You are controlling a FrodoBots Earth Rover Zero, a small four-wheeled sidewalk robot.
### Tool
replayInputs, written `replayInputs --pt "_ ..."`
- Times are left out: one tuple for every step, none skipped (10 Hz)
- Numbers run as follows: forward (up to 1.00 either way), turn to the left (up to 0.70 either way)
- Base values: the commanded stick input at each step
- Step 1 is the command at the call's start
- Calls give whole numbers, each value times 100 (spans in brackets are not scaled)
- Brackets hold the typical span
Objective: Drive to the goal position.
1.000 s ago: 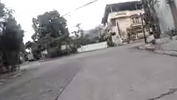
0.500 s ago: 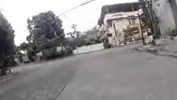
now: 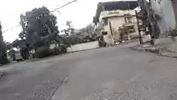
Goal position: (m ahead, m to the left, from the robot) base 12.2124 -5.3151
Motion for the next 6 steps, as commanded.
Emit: replayInputs --pt "100 -17" --pt "100 -17" --pt "100 -17" --pt "100 -17" --pt "100 -17" --pt "100 -17"
